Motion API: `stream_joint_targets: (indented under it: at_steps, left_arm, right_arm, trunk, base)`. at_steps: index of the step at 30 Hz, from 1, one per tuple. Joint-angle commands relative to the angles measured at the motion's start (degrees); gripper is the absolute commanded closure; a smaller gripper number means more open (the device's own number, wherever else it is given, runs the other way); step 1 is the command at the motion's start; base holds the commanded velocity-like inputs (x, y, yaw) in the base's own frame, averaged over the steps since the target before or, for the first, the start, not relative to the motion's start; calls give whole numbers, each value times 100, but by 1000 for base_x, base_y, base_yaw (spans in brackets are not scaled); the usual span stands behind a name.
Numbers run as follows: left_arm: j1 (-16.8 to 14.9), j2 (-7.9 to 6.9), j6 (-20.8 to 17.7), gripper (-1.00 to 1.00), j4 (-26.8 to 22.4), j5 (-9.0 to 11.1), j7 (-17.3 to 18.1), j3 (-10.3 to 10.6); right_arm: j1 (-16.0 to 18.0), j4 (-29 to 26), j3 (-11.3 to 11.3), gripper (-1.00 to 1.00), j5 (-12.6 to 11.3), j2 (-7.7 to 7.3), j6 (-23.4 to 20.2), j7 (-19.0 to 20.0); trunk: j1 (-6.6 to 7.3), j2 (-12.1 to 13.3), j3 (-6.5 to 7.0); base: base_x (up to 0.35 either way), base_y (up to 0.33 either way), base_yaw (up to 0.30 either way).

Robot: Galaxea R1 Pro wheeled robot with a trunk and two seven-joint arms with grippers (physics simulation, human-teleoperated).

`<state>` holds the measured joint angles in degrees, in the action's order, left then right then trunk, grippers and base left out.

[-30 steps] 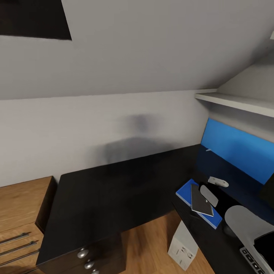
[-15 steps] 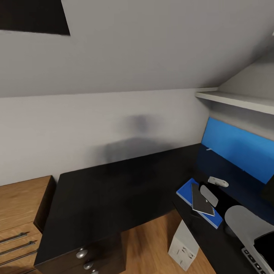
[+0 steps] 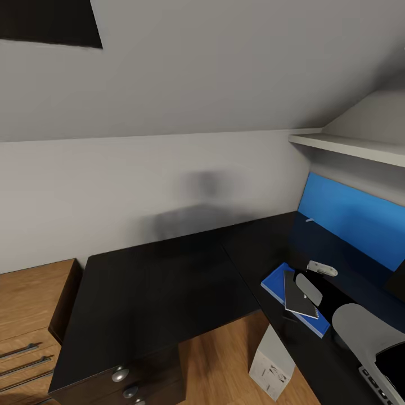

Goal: In the bedroom, organize the workspace by keeping the computer under the desk, ensuring the monitor is on the desk, placing the keyboard on the desk next to the monitor, placing the mouse on the desk next to the keyboard, moving the folder from the swivel chair onto the desk next to the mouse, stacking the notebook on top of the folder with the pen on top of the notebook, and positioning the swivel chair next to the desk.

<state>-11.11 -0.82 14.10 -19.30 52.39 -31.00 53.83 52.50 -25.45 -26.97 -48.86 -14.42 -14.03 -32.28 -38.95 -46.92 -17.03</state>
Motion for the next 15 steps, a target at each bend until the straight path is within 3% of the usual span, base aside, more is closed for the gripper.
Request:
stream_joint_targets:
  at_steps: [1, 15]
  left_arm:
    - [-5, -6, 26, -100, -12, 61, -29, 49]
    - [-5, -6, 30, -100, -12, 61, -29, 49]
  right_arm:
    - [5, -13, -45, 100, -27, -8, -34, -31]
    - [5, -25, -45, 100, -27, -8, -36, -32]
  trunk:
    - [-23, -46, -26]
    - [-331, -608, -277]
  base:
    - [0, 0, 0]
    - [0, 0, 0]
